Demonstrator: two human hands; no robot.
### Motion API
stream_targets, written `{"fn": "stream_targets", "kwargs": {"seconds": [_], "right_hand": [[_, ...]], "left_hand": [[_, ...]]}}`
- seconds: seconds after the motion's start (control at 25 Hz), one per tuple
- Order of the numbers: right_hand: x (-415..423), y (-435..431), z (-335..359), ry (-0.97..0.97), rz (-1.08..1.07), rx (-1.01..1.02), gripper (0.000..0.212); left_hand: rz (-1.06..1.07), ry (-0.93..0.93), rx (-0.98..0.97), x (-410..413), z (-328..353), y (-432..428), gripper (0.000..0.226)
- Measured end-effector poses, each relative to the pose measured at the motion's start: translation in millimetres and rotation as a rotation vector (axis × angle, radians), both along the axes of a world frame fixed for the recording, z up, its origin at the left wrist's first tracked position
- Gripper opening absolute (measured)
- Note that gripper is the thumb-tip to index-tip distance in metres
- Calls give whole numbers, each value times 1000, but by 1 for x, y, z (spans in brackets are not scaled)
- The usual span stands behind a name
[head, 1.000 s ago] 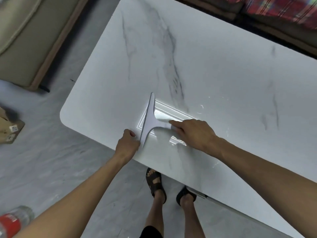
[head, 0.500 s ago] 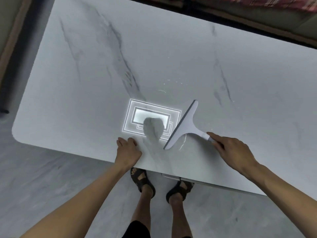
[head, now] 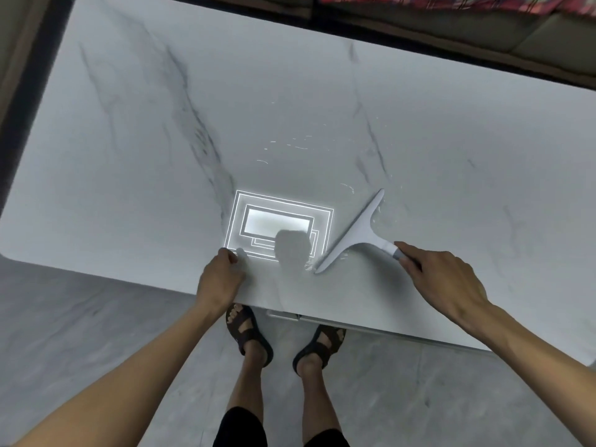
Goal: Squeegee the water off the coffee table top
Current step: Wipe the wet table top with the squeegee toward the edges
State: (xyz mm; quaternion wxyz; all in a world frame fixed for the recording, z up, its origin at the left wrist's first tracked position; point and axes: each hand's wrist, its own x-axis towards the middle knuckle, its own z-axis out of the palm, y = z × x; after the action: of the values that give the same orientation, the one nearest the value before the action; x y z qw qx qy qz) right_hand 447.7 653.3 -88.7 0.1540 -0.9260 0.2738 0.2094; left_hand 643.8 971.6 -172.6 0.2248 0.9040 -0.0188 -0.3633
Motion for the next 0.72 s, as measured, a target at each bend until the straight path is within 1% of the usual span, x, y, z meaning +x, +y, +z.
{"fn": "stream_targets", "kwargs": {"seconds": [0.08,0.24,0.28,0.36,0.44,0.52,0.6,0.72], "right_hand": [[-1,5,5,-25,28,40,37],[8,22,12,-64,119,149,42],[11,30,11,-65,182,181,44],[21,58,2,-51,379,242,45],[39,97,-15,-39,576,299,41],[62,141,-35,-53,719,323,37],[81,180,-51,-66,781,328,34],[94,204,-68,-75,737,332,33]], "left_hand": [[36,-58,-43,-1,8,6,14],[126,-71,-67,-4,25,21,13],[137,-72,-60,-4,27,25,13],[176,-78,-39,-8,28,40,13],[209,-107,2,-13,23,57,11],[230,-144,50,-15,15,72,12],[253,-141,63,-17,9,83,21],[199,-72,64,-21,4,89,26]]}}
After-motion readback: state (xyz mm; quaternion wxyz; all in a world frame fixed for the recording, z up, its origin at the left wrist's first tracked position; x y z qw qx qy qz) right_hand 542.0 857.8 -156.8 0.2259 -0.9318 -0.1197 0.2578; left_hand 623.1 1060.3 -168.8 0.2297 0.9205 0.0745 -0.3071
